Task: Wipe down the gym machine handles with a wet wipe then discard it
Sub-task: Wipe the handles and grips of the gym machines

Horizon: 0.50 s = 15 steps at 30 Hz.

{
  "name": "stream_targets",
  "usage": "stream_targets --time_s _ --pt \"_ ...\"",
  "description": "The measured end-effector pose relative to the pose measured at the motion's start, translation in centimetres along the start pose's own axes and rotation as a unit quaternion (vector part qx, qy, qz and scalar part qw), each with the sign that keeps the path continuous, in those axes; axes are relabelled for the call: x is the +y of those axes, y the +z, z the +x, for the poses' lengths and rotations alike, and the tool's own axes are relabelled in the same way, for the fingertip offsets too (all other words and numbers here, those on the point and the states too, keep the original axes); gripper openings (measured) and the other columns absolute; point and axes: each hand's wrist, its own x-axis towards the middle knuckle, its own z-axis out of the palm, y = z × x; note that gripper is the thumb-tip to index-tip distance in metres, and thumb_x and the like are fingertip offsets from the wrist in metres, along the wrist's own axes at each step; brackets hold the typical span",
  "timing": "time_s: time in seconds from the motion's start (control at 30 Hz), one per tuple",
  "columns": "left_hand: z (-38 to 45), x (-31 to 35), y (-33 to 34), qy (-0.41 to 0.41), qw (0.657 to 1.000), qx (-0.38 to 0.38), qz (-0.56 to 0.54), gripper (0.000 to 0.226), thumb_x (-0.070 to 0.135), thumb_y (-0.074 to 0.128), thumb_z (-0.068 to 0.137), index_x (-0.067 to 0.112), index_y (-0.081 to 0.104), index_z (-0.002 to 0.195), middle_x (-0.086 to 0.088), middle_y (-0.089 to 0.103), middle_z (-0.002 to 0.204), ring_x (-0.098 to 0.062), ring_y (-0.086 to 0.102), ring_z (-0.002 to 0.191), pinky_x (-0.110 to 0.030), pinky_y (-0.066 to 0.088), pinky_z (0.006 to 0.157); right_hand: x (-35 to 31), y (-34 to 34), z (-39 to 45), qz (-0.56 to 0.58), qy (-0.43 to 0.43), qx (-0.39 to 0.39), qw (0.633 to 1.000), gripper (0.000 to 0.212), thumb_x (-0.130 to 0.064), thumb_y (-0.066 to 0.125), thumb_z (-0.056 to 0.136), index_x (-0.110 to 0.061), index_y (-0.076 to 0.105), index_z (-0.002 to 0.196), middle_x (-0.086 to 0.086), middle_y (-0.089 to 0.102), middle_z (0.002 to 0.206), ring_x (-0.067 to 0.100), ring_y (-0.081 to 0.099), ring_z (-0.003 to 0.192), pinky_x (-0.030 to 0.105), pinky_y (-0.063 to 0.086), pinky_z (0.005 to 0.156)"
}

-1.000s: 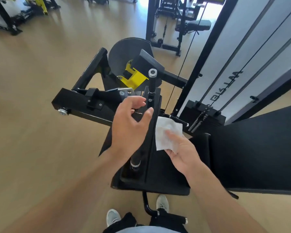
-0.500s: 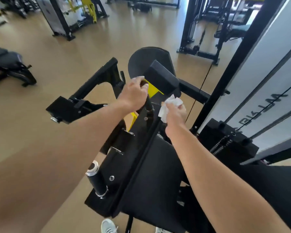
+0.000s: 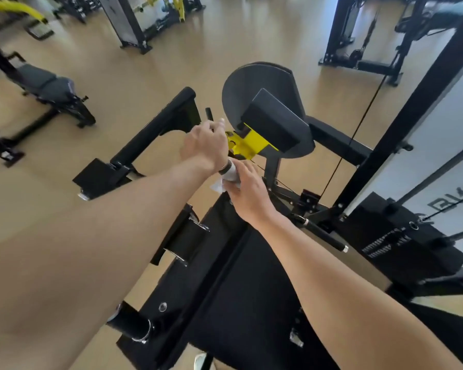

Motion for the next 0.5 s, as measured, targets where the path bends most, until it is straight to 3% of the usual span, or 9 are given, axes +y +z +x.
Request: stream_targets --time_s 0.13,0.27,0.33,0.5 --pt "0.0 -0.1 0.5 -0.015 0.999 0.022 -0.033 0.045 0.042 0.029 0.104 0.017 0.061 0.122 -0.011 0.064 0.122 -0.031 0.058 0.112 -0.048 0.045 0.101 0.6 0.7 0.1 -0.065 -0.024 0.010 0.998 0.026 -0.013 0.060 0.096 -0.010 0.052 0.121 -0.002 0.050 0.102 0.012 0.040 0.093 0.035 0.043 0.087" --pt "0.1 -0.2 0.5 -0.013 0.998 0.034 -0.048 0.044 0.037 0.030 0.104 0.018 0.061 0.127 -0.008 0.064 0.126 -0.027 0.057 0.116 -0.044 0.044 0.103 -0.8 0.6 0.7 -0.058 -0.071 0.017 0.996 0.044 -0.009 0.071 0.089 -0.008 0.052 0.128 0.006 0.058 0.112 0.016 0.047 0.100 0.029 0.039 0.093" --pt "0.1 -0.3 0.6 -0.014 0.998 0.033 -0.054 0.043 0.036 0.031 0.104 0.019 0.061 0.129 -0.006 0.064 0.127 -0.025 0.057 0.117 -0.042 0.045 0.102 -1.3 0.8 1.0 -0.054 -0.089 0.031 0.994 0.043 -0.007 0.071 0.087 -0.005 0.052 0.126 0.007 0.059 0.111 0.017 0.049 0.101 0.030 0.041 0.093" --pt "0.0 -0.5 0.6 -0.022 0.997 0.042 -0.066 0.039 0.031 0.035 0.102 0.017 0.069 0.115 -0.008 0.065 0.111 -0.025 0.059 0.100 -0.040 0.051 0.093 2.4 1.5 0.0 -0.088 0.011 0.012 0.996 0.036 -0.017 0.065 0.094 -0.012 0.051 0.127 0.004 0.059 0.115 0.020 0.052 0.110 0.040 0.045 0.101"
